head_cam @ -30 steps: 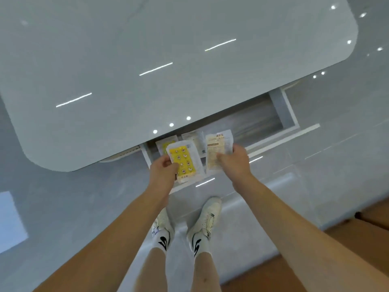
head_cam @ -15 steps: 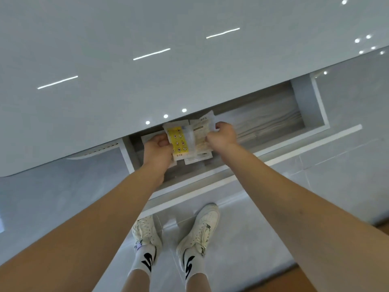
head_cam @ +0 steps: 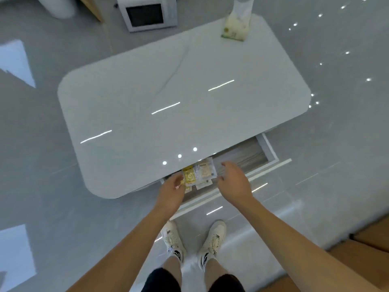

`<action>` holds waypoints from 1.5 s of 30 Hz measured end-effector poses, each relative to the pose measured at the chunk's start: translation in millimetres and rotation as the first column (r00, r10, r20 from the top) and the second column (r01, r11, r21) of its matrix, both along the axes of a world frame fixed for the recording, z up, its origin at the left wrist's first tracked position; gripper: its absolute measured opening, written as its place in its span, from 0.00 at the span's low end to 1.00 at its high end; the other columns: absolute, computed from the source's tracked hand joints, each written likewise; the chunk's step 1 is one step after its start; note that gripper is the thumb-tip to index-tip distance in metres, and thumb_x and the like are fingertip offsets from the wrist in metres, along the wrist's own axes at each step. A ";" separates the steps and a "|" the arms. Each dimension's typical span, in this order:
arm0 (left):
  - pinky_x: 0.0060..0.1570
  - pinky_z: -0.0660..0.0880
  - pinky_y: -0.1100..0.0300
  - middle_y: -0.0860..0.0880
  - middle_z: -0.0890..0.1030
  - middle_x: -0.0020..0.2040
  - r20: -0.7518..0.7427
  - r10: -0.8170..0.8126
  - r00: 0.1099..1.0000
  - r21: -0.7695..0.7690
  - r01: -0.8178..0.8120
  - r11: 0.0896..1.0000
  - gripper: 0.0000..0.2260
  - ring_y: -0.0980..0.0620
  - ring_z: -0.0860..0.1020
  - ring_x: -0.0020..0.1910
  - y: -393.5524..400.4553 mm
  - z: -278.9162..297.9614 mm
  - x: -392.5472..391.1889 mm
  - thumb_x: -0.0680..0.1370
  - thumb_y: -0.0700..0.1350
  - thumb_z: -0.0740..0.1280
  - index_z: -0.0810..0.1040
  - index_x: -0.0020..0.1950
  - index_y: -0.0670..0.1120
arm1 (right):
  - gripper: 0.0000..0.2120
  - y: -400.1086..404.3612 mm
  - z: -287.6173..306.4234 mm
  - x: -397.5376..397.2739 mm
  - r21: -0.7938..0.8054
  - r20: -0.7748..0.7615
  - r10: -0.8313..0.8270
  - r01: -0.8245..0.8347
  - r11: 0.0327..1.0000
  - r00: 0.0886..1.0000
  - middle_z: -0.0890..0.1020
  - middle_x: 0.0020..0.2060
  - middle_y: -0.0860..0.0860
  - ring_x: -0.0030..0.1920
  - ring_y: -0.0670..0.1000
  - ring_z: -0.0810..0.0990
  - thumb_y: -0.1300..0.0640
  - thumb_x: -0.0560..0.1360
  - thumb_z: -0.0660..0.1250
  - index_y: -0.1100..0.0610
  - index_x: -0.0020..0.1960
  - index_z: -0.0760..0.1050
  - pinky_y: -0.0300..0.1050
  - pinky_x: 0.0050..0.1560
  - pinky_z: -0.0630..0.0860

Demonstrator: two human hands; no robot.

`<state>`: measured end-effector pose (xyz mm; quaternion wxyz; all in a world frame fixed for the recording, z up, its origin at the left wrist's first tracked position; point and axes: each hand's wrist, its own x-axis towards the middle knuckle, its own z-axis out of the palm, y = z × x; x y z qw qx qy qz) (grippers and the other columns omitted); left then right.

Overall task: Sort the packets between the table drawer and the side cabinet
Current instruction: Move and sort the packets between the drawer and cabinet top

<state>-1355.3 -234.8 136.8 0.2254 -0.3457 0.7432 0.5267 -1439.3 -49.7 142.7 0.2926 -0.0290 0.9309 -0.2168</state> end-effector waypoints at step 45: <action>0.63 0.72 0.51 0.51 0.73 0.70 -0.364 -0.072 -0.929 -0.796 0.350 -0.494 0.26 0.49 0.70 0.69 188.5 363.6 774.7 0.79 0.57 0.63 0.70 0.75 0.49 | 0.28 -114.5 353.5 1057.4 0.061 -0.626 -0.741 0.931 -0.359 -0.244 0.74 0.70 0.51 0.69 0.54 0.70 0.39 0.78 0.59 0.54 0.72 0.70 0.53 0.69 0.69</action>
